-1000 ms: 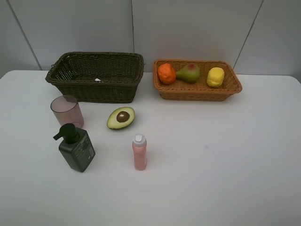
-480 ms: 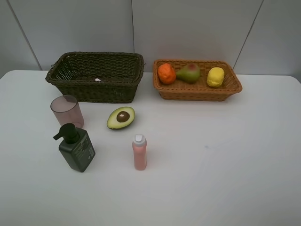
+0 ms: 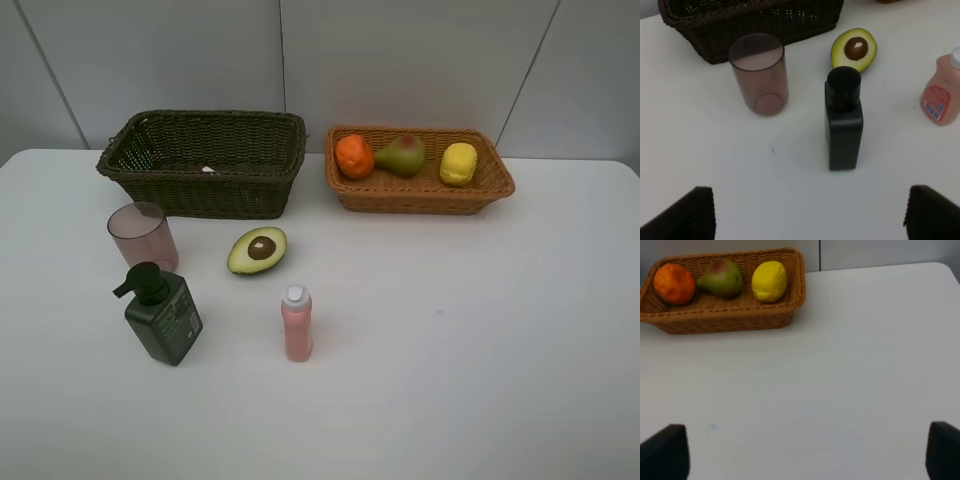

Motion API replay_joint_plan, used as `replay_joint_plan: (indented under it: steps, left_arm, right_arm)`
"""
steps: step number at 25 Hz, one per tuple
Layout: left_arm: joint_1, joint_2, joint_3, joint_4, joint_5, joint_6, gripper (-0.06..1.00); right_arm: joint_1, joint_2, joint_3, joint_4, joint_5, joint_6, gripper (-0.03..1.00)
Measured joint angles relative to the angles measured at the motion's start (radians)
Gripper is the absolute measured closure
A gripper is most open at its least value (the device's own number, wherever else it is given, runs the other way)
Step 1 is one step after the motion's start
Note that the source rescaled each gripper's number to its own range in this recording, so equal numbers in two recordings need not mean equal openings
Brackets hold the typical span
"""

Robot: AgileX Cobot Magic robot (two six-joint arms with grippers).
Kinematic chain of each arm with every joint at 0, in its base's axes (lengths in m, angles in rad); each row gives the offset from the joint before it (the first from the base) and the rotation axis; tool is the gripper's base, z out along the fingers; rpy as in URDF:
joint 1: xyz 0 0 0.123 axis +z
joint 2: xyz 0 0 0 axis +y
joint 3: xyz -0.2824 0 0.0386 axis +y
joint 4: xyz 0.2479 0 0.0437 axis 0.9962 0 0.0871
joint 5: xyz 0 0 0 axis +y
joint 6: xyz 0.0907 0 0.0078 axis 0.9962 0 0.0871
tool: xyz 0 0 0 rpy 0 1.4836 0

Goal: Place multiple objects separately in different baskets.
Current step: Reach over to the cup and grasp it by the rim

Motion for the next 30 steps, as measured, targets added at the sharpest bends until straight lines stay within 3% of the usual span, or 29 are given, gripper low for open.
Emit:
replay_joint_plan:
  steps: [30]
  left_arm:
    - [0.0,-0.001,0.0,0.001,0.0,-0.001,-0.06]
  right_arm:
    - [0.0,0.0,0.0,0.0,-0.002,0.004,-0.03]
